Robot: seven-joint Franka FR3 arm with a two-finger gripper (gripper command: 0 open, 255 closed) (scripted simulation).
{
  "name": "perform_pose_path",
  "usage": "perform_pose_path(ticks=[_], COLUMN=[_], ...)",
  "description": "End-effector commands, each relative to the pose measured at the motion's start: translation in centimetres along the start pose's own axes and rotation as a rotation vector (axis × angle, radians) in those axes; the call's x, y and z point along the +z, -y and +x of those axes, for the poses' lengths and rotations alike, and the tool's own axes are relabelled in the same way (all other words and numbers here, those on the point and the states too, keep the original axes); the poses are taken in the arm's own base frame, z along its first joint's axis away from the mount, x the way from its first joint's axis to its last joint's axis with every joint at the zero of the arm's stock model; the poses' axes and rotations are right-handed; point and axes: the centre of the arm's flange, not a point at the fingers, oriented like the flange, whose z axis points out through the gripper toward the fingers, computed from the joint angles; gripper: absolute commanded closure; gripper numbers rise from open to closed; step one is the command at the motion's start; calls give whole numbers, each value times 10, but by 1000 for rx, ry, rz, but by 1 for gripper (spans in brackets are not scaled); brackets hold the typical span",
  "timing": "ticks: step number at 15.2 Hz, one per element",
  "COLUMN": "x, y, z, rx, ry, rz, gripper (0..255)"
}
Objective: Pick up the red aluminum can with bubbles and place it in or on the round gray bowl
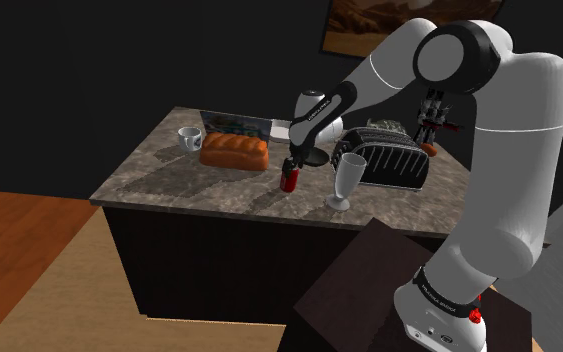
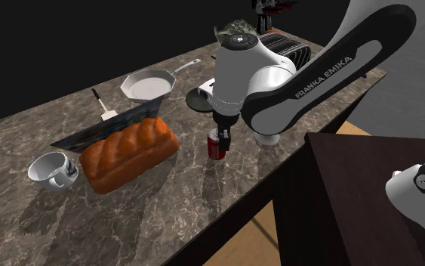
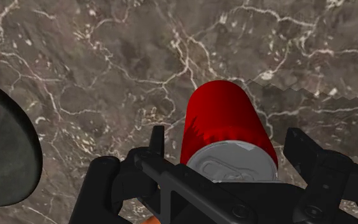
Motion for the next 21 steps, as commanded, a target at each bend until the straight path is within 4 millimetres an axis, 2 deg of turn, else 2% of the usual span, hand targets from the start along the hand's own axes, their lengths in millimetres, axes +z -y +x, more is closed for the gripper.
perform_pose_path(ticks=[1, 4, 5, 14, 21], x=[0, 0, 0, 0, -36], y=[0, 0, 0, 0, -4], z=[0, 0, 0, 0, 2], rx=[0, 0, 0, 0, 0], ry=[0, 0, 0, 0, 0], rz=[0, 0, 0, 0, 0], gripper=[0, 0, 255, 255, 255])
